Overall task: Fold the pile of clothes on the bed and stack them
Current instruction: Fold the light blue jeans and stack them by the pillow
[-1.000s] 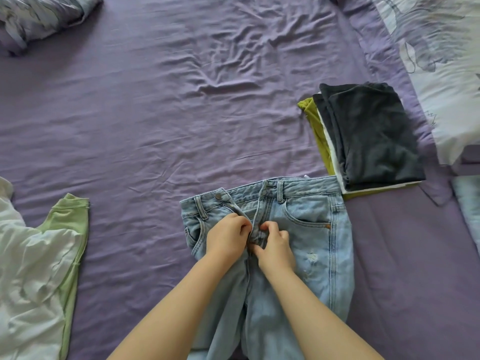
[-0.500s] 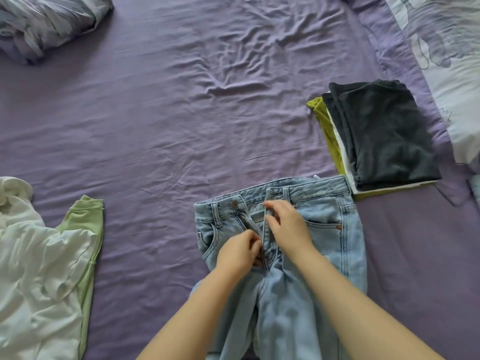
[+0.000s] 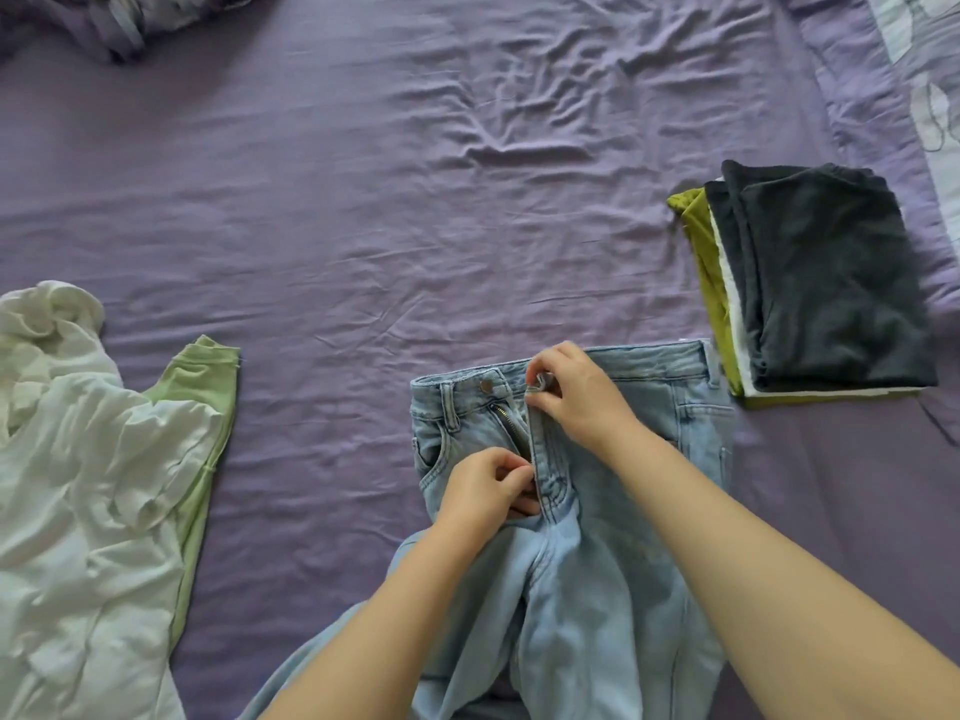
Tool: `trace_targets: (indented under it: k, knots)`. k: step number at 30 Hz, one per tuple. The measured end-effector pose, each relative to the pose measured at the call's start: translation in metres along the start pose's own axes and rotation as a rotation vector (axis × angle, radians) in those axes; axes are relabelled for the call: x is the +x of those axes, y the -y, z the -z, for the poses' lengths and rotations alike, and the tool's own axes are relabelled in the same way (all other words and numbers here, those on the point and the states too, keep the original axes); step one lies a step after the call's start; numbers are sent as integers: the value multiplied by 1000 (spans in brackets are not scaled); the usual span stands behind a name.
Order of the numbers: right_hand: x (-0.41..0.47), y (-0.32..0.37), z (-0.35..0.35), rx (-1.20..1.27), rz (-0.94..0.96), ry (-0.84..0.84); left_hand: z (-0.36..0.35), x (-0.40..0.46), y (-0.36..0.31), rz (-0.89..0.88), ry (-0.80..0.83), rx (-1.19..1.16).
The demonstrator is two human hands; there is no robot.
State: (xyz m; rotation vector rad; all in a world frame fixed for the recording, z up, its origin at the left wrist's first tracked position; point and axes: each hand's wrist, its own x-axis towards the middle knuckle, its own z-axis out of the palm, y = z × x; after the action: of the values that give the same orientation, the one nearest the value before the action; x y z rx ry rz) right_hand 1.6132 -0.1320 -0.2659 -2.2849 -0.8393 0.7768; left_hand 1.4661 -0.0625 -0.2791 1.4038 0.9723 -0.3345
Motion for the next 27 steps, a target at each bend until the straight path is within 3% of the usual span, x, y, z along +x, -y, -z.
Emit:
trace_targets:
  k: [3,5,9,11,17,23,27]
  knots:
    - [1,10,-15,74,80,90,1,-1,4,8,-8,-17]
    - [-8,9,-26,115,34,126,4,-1,4,7,-2,13]
    - [-48,6,-49,246,-60,-229,10,8,-6,-108,25,260]
    - [-69,1,-61,266,-131,-297,15,13,-12,-186,37,445]
    - [-79,-22,-71,474,-333,-156,20,17,-17,-213,94,615]
    - [-71,-27,-78,307,-511,-61,16,19,-21,-293,41,865]
    - [-67,-27,-78,223,-532,-28,13,18,-20,-328,28,946]
